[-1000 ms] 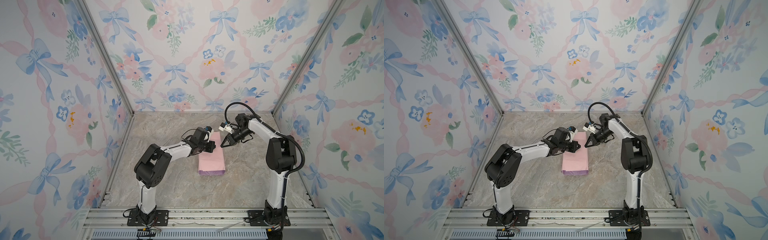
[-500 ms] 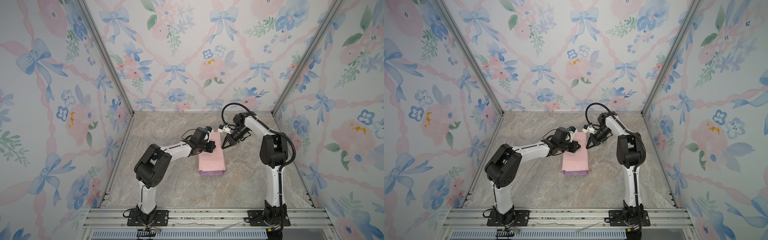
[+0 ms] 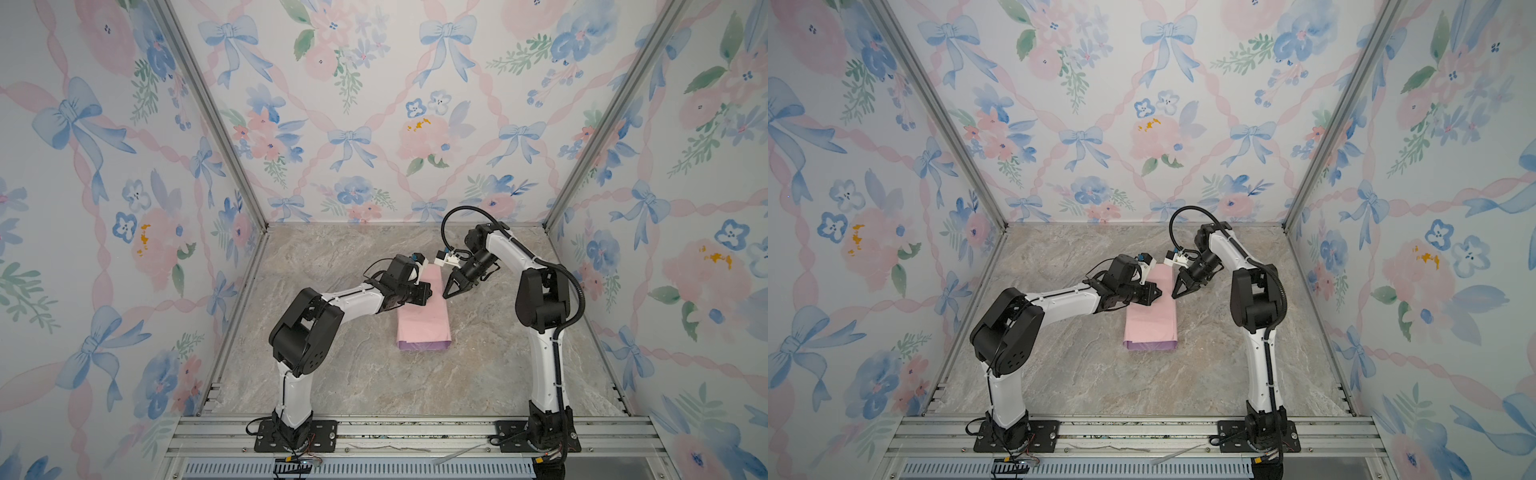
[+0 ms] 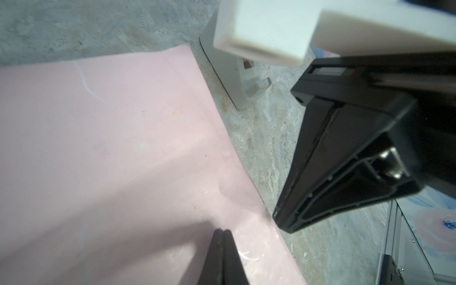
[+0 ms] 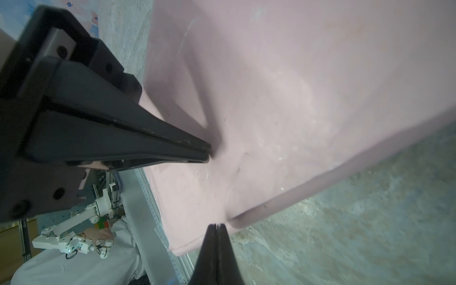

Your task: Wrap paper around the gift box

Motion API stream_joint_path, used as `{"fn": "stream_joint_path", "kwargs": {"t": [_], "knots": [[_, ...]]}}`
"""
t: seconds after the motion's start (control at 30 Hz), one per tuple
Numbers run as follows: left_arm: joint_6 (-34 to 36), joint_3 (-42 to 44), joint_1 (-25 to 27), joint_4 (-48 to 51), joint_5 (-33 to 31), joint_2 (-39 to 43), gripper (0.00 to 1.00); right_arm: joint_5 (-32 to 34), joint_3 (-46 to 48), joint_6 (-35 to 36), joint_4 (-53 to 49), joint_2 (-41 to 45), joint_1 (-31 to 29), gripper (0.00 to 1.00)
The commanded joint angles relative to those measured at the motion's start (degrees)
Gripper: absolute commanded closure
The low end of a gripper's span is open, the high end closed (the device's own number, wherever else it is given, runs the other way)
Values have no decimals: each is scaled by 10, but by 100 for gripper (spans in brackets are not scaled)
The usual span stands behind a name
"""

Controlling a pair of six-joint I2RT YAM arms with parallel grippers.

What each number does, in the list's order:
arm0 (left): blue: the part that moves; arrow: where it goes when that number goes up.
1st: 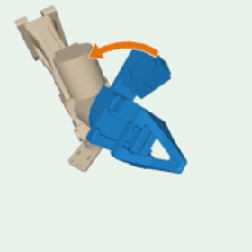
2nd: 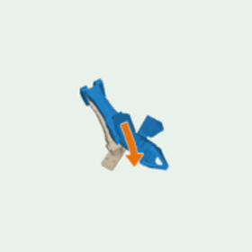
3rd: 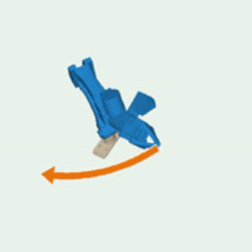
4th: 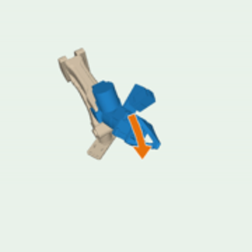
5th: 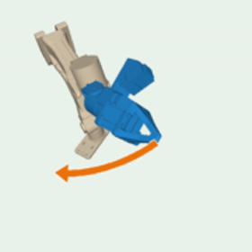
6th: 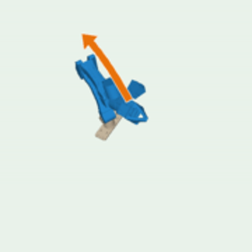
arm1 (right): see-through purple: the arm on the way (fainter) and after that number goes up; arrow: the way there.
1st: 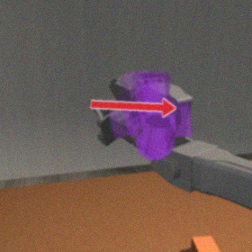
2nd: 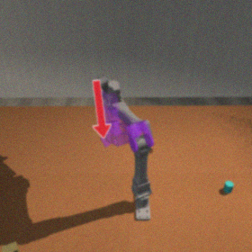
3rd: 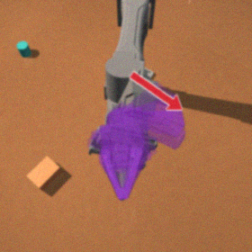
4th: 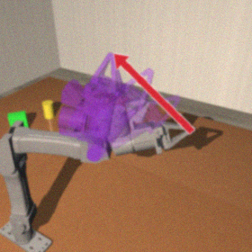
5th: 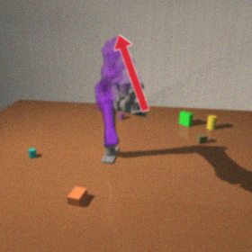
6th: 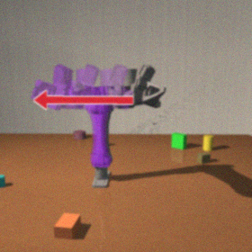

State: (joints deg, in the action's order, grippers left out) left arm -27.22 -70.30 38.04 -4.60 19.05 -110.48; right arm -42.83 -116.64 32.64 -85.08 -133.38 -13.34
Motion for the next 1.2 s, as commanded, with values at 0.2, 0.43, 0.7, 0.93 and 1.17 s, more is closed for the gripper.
{"fn": "stream_joint_path", "kwargs": {"t": [0.2,0.43,0.7,0.93,1.17], "knots": [[3,2,7,55,-4,-27,100,23,-32,-5,-26,-37,-4,100],[3,-1,7,55,-3,-26,100,33,-36,-14,-24,-45,-3,100],[4,-10,8,56,-3,-29,100,19,-34,-6,-23,-30,-4,100],[3,-9,7,56,-4,-33,100,37,-7,-8,-25,37,11,100],[2,-10,8,55,-4,-36,100,52,13,-17,-18,88,14,100]]}}
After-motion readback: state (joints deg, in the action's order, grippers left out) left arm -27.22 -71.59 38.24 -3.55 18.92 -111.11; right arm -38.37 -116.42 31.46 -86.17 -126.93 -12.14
